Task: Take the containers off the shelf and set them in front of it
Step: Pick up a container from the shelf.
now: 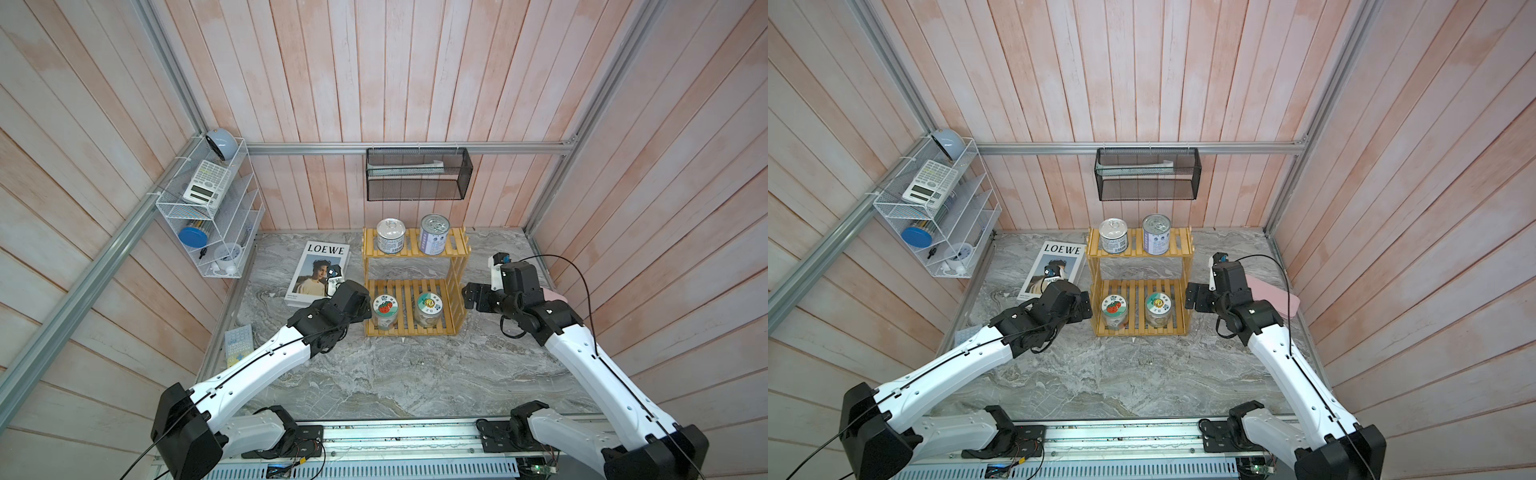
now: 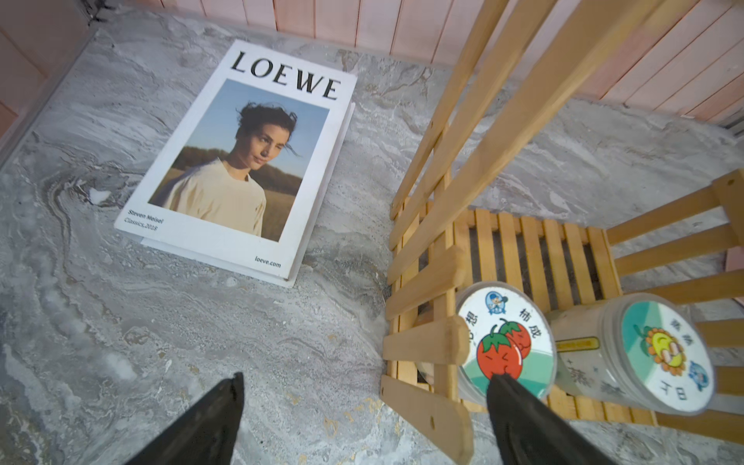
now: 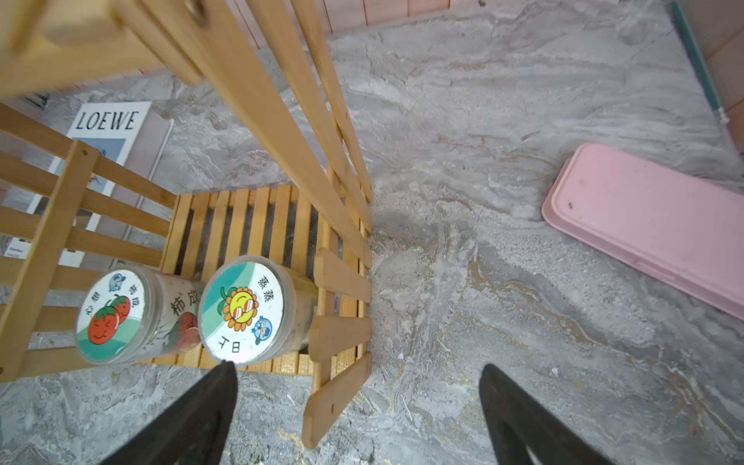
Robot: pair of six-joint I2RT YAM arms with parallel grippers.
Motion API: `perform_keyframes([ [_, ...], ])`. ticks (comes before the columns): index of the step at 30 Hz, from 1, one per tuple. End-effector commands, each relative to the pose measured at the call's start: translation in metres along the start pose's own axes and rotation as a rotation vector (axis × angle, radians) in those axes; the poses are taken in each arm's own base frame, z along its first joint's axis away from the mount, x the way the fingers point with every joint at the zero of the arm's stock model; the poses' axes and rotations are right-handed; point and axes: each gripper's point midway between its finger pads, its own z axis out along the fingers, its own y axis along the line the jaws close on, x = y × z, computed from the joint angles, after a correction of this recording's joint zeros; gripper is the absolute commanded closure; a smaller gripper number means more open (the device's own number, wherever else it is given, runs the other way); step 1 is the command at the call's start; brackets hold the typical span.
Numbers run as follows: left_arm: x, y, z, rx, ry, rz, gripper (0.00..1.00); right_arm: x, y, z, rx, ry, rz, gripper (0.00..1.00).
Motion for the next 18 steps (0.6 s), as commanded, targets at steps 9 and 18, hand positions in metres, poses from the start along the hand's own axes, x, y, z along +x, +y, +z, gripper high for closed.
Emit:
perform_keyframes([
  [9, -0.029, -0.027, -0.022, 0.254, -0.096, 0.081, 0.0, -0.087, 0.053, -0.057, -0.198, -0.201, -0.152, 0.02],
  [18, -0.023, -0.037, -0.023, 0.446, -0.056, 0.056, 0.0, -0.13, 0.114, -0.06, -0.34, -0.261, -0.294, 0.02],
])
